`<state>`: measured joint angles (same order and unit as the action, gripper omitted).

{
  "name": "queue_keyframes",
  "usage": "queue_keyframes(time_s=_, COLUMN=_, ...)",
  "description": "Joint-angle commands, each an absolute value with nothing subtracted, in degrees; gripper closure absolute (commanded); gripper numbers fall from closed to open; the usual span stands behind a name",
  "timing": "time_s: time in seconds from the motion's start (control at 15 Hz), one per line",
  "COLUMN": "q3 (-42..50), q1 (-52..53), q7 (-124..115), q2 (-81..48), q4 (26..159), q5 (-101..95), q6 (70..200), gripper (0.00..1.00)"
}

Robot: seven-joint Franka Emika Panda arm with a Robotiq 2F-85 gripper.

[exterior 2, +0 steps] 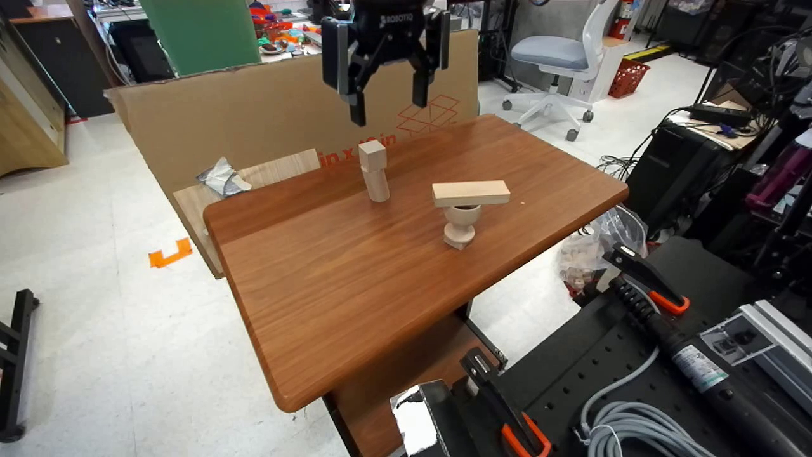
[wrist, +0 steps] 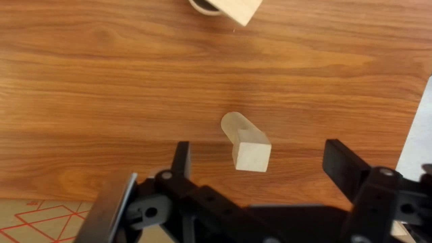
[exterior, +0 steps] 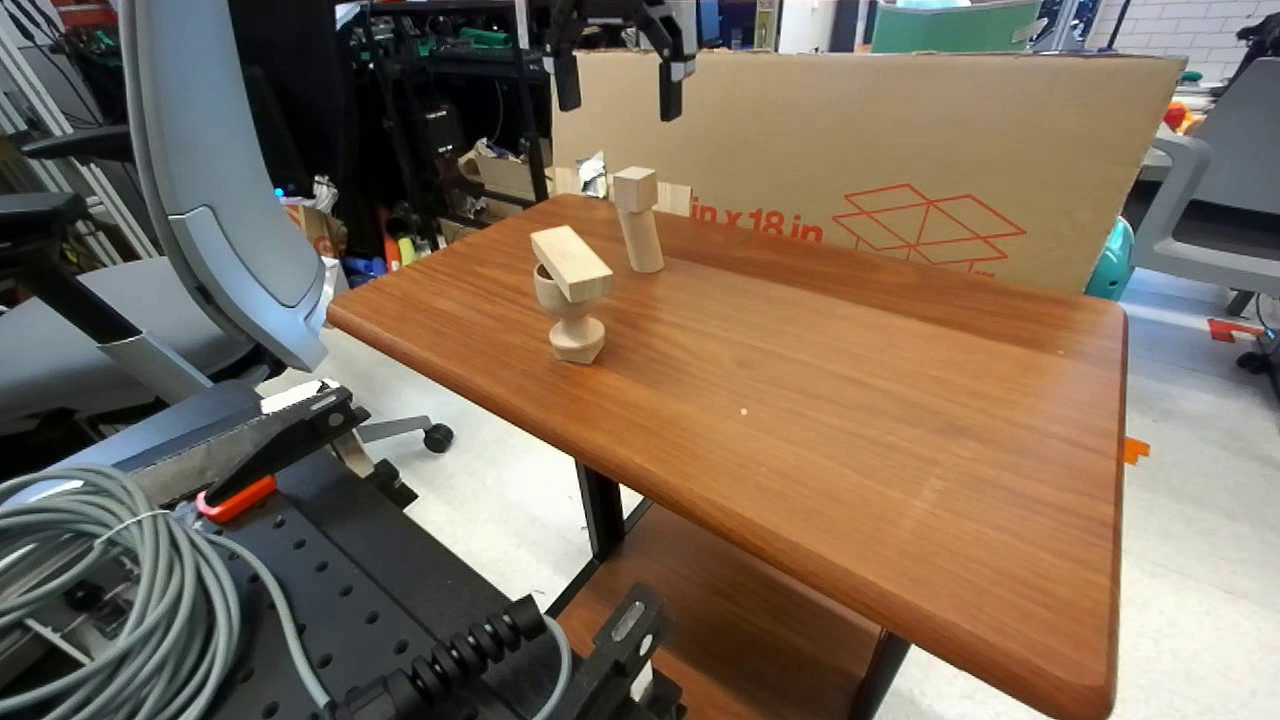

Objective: Pick up the wooden cube from the wooden cylindrical block and put it on the table.

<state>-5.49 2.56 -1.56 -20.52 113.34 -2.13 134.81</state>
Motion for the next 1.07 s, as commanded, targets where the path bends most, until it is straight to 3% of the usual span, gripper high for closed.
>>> queue_keyframes(time_s=0.0, q3=-5.23, q1=3.57, q7=0.03, q2=-27.06, q4=105.14, q5=-1.26, q6=132.33, gripper=0.00)
queue_keyframes(time_s=0.87, q3=-4.43, q1=5.18, q7=-2.40, q2=-34.54, q4=99.09, q5=-1.63, q6=128.82, gripper=0.00)
queue_keyframes(time_s=0.93, q3=-4.42, q1=5.23, q7=-2.59, q2=-34.64, q4=99.03, q5=-1.62, q6=128.67, gripper=0.07)
queue_keyframes(time_s=1.0, q3=-4.38, q1=5.31, q7=-2.67, q2=-34.75, q4=98.92, q5=-1.73, q6=128.59, gripper=0.28)
